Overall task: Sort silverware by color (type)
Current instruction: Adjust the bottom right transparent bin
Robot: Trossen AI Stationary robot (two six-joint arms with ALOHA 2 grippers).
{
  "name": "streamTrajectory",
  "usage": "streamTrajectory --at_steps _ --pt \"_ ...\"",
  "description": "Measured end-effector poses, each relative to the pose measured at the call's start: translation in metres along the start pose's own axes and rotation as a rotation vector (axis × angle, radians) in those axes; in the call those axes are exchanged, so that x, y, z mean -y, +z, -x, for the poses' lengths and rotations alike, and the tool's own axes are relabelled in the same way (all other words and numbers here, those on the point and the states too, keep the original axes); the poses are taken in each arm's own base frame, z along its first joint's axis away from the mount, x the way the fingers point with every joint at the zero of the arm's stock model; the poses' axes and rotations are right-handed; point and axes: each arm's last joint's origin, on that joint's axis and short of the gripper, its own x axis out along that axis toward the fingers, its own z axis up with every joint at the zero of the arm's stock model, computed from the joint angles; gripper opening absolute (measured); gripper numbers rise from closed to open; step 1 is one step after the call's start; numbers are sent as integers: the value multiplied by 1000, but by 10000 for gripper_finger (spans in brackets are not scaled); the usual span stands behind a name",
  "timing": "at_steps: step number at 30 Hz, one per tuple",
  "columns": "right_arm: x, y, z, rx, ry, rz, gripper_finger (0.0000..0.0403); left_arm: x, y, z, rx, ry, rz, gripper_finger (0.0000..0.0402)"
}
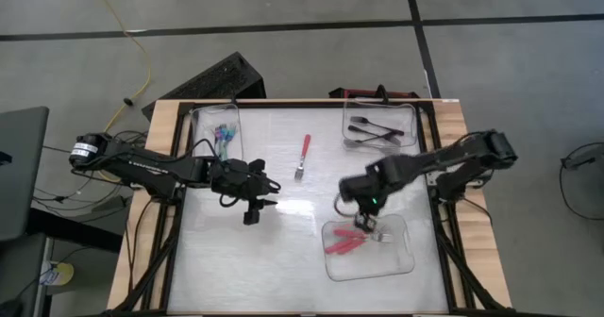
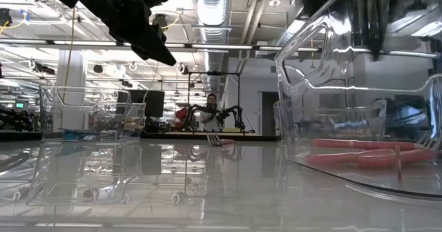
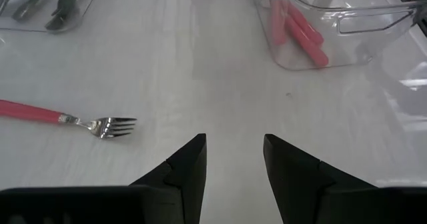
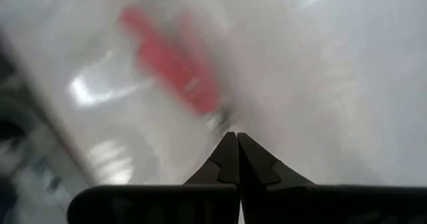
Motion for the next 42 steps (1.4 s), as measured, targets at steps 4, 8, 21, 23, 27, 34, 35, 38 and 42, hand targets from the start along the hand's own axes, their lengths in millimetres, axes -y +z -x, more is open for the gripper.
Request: streamTrajectory --at_steps 4,8,21,23,27,34,35,38,42 --pt "-8 -27 -16 -82 68 22 14 0 0 0 -1 0 6 135" --pt "-21 -57 -41 -111 80 14 14 0 0 0 8 12 11 135" --pt "-54 -129 -78 -146 -34 -114 14 -2 2 0 50 53 13 135" --pt "-56 -135 -78 -147 -44 -153 14 -1 2 0 50 53 12 135" --pt "-64 -152 -79 -157 -35 -218 14 -1 3 0 58 47 11 135" --pt "-85 -183 -79 -179 68 -339 14 -1 3 0 62 44 11 135" --pt "-86 -188 -79 -185 73 -355 14 -1 3 0 62 44 11 135" --pt "-90 -202 -79 -204 79 -391 14 -1 3 0 62 44 11 135" --pt "-95 -220 -78 -231 99 -433 14 0 3 0 59 39 11 135"
